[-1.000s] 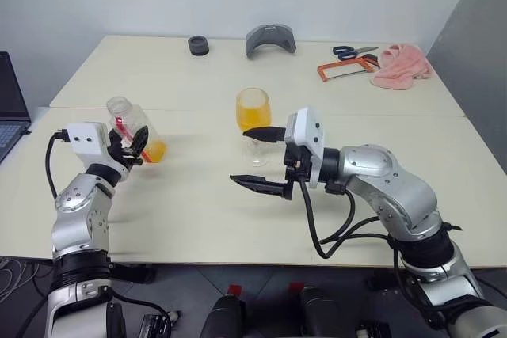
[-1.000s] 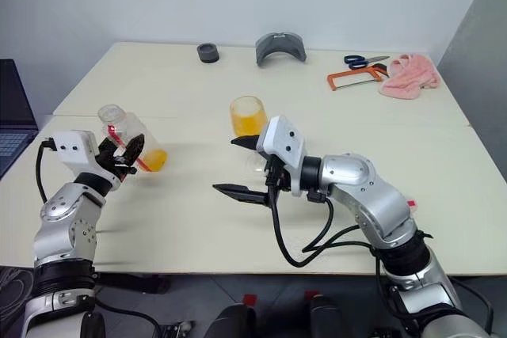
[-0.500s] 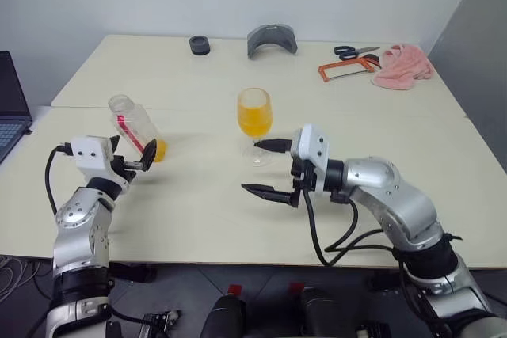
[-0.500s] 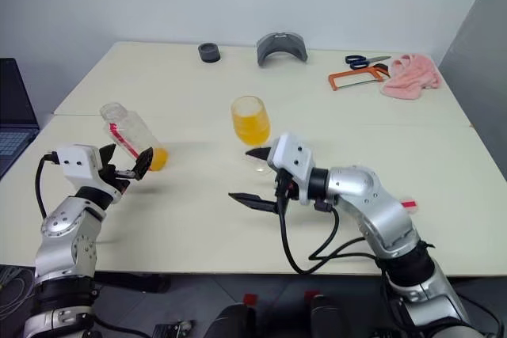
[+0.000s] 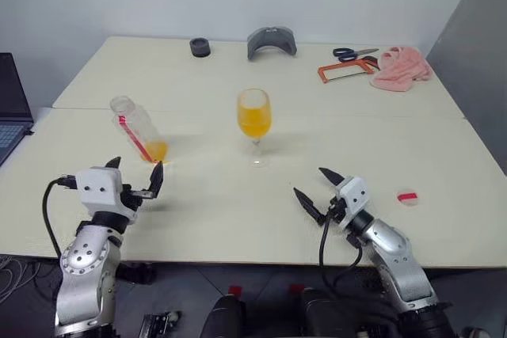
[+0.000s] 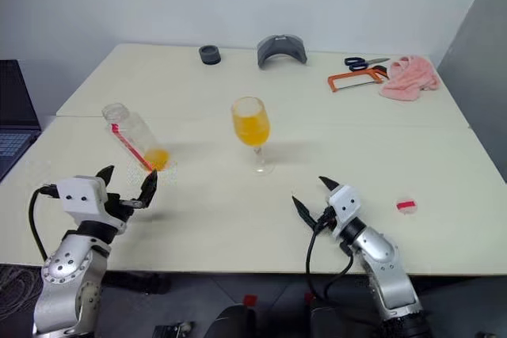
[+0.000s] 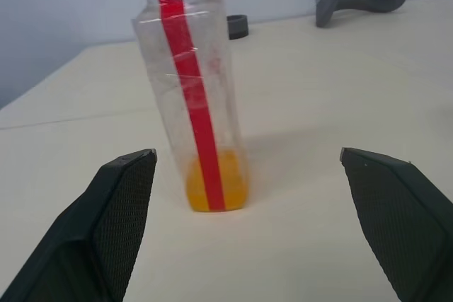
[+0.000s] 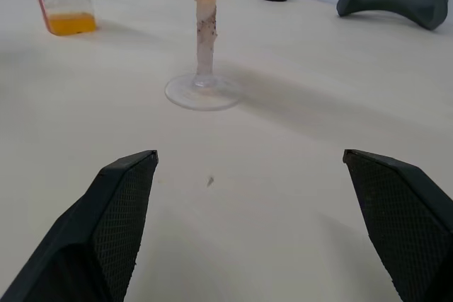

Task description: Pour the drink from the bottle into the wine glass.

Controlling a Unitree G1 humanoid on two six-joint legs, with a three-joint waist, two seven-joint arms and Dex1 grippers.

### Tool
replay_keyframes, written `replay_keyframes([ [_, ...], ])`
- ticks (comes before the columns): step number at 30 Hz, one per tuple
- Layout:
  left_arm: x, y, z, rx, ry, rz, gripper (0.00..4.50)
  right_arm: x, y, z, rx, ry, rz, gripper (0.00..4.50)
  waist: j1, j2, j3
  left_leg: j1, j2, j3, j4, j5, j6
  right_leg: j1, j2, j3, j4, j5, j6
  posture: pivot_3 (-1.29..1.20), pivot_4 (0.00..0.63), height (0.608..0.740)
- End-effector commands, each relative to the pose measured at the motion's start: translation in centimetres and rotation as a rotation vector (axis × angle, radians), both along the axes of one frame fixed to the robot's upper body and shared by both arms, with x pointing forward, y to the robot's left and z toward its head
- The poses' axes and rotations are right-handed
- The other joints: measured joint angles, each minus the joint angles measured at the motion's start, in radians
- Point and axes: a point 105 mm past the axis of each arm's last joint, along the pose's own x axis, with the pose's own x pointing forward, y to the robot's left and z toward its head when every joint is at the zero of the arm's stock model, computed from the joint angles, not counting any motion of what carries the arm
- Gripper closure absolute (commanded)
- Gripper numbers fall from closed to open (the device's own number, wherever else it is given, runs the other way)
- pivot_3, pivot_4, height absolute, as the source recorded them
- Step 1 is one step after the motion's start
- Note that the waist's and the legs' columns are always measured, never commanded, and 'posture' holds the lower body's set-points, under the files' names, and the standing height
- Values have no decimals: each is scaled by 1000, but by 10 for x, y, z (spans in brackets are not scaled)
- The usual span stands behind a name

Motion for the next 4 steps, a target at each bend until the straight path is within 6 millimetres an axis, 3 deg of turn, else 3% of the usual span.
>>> replay_keyframes([
  [1, -4, -5, 10, 9, -37, -14, 38, 14, -15, 22, 70, -54, -82, 0, 0, 0, 0, 0, 0, 0, 0, 0, 0, 0, 0, 0, 0, 0, 0, 0, 150, 740],
  [4, -6, -10, 8, 0, -36, -44, 38, 19, -20, 24, 86, -50, -111, 0, 2, 0, 0, 0, 0, -1, 0, 0, 0, 0, 0, 0, 0, 0, 0, 0, 150, 740],
])
